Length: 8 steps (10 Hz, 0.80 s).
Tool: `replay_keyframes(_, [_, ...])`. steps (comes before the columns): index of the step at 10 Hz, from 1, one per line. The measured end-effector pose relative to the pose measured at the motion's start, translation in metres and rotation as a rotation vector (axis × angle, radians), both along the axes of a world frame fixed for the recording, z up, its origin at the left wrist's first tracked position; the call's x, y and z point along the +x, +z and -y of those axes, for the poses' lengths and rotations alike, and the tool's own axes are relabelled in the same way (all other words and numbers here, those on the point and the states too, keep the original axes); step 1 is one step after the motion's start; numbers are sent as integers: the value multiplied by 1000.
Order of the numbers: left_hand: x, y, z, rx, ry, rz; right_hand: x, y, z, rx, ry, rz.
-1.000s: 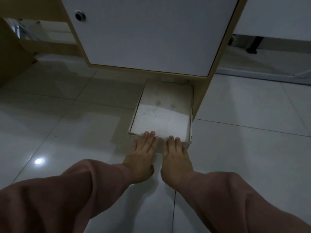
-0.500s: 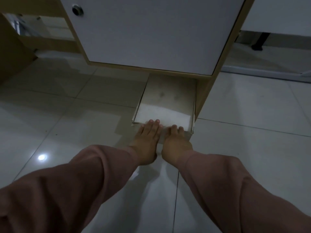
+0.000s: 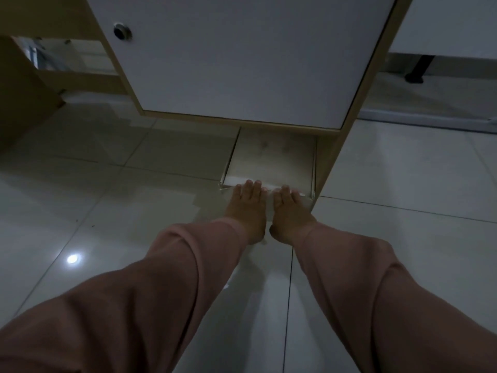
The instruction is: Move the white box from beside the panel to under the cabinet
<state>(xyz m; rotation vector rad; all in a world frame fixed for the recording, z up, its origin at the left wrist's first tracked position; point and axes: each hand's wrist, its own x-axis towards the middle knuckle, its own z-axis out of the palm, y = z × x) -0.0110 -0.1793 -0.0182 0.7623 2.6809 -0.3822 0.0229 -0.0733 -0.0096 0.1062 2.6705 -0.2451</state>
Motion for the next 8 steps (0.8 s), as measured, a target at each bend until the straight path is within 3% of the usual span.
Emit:
replay_keyframes(3, [-19, 9, -16, -10, 24, 3, -37, 15, -20, -109, -40, 82])
replay_keyframes(6, [-38, 11, -17, 109, 64, 126, -45, 7, -23, -90, -27, 99])
replay_keyframes(8, [-19, -1, -8, 237, 136, 157, -21, 7, -30, -149, -166, 116])
